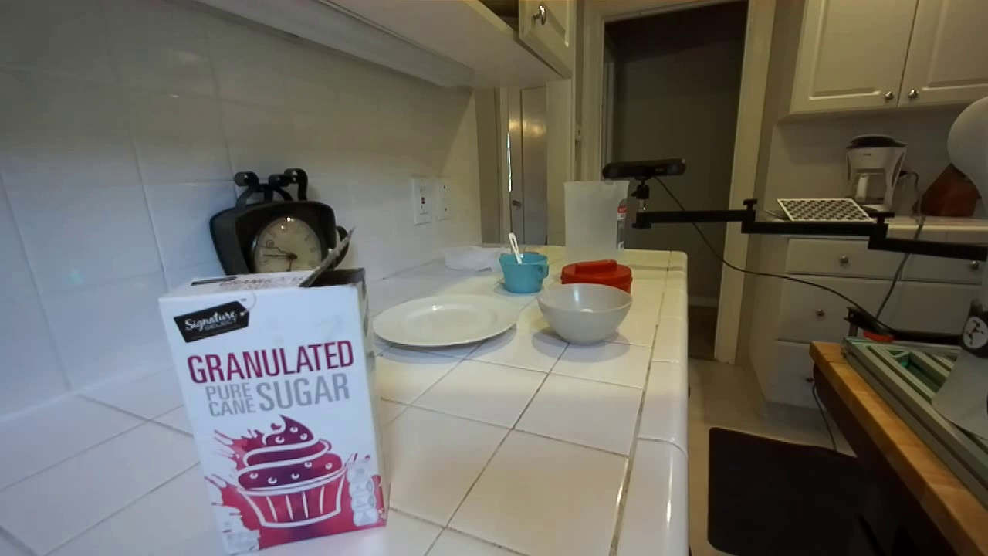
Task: Open the kitchen cabinet door on the left
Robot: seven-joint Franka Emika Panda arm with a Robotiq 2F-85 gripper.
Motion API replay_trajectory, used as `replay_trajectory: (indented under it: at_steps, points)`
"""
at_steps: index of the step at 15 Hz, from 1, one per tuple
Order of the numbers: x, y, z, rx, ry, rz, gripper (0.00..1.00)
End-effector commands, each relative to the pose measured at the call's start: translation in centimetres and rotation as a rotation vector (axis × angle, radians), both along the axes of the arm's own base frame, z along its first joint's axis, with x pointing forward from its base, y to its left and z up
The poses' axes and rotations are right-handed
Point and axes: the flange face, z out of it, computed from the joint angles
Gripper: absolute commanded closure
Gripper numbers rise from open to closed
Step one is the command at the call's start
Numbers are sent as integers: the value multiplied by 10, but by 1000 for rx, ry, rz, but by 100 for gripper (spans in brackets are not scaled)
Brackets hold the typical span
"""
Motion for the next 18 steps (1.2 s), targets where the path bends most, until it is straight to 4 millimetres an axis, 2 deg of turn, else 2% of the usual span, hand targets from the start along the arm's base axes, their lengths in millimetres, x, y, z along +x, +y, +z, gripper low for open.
replay_trajectory:
  at_steps: [1, 5, 7, 13, 15, 18]
  points:
    - [20, -33, 19, 5, -28, -80, 0]
    - [43, -68, 27, 27, -91, -199, 0]
    - [60, -77, 29, 48, -151, -254, 0]
    - [124, -71, 22, 159, -306, -314, 0]
    - [137, -66, 20, 230, -342, -301, 0]
    - [145, -58, 16, 296, -357, -279, 0]
